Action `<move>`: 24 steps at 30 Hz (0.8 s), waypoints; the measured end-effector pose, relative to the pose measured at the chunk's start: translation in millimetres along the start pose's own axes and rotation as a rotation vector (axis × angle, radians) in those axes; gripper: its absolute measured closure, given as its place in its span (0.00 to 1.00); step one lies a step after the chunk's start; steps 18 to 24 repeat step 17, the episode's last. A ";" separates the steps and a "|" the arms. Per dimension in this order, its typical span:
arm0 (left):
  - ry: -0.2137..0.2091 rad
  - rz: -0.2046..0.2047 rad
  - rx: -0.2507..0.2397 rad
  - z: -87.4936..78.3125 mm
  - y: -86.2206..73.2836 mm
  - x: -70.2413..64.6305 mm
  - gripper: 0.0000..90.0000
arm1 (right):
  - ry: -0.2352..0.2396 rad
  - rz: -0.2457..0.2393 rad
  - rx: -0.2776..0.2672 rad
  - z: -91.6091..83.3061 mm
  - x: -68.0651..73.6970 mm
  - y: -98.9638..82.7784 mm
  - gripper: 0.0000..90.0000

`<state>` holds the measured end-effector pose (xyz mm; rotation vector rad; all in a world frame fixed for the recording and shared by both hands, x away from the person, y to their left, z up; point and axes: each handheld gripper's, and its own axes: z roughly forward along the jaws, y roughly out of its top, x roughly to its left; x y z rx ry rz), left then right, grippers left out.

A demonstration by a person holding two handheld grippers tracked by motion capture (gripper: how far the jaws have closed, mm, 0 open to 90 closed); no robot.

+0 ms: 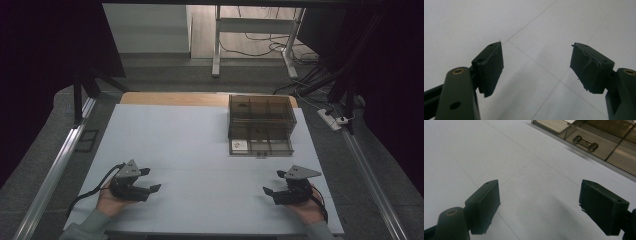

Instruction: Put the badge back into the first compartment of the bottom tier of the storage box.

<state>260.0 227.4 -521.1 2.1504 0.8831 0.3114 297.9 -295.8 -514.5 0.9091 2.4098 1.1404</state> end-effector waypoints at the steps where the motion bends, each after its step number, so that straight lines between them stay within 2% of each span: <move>1: 0.003 0.002 0.000 -0.8 -0.6 -0.1 0.29 | 0.000 0.000 -0.001 -0.3 0.1 0.1 0.19; 24: 0.007 -0.011 -0.020 -1.6 -0.2 0.6 0.29 | -0.009 -0.009 -0.015 -4.8 1.6 -0.5 0.19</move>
